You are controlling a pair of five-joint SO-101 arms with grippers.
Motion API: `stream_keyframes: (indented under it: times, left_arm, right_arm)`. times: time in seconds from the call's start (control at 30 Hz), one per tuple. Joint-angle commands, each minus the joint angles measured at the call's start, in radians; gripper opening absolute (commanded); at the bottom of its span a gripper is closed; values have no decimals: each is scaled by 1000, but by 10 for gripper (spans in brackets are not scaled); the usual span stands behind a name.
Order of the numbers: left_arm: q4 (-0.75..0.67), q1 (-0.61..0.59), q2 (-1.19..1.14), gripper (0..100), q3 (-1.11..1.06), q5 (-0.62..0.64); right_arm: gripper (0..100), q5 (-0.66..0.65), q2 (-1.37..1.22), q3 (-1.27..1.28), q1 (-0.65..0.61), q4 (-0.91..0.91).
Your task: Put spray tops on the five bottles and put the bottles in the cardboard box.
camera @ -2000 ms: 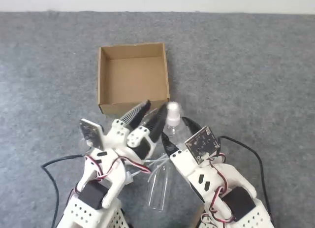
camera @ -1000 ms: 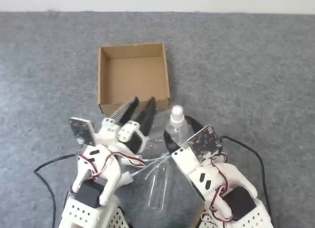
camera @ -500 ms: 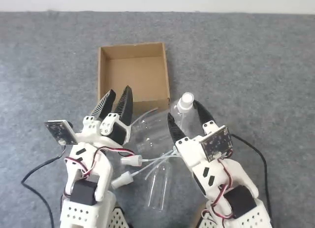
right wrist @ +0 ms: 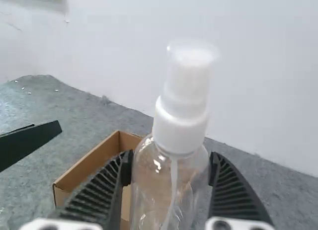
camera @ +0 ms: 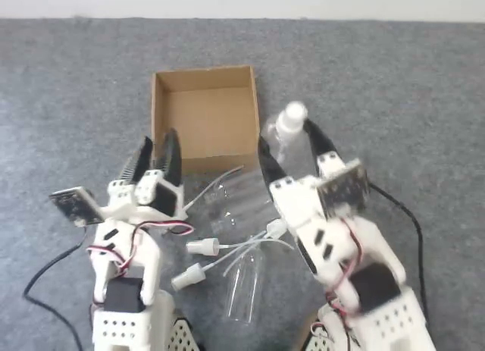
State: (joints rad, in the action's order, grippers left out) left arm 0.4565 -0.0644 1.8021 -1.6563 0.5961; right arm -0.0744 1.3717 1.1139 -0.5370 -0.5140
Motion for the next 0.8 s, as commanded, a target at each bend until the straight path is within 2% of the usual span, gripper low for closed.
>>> stream_keyframes:
  times: [0.0, 0.4, 0.53, 0.77]
  left_arm:
    - [-38, -44, 18, 155, 61, 5]
    - [-37, -170, 18, 154, 74, 6]
    - [-38, -221, 18, 107, 88, 5]
    - [-60, -285, 18, 84, 99, 5]
  right_arm:
    - [133, 5, -263, -158, 13, 99]
    - [133, 5, -645, -397, 12, 271]
    - [133, 5, -774, -479, 12, 312]
    - [133, 5, -1041, -690, -59, 317]
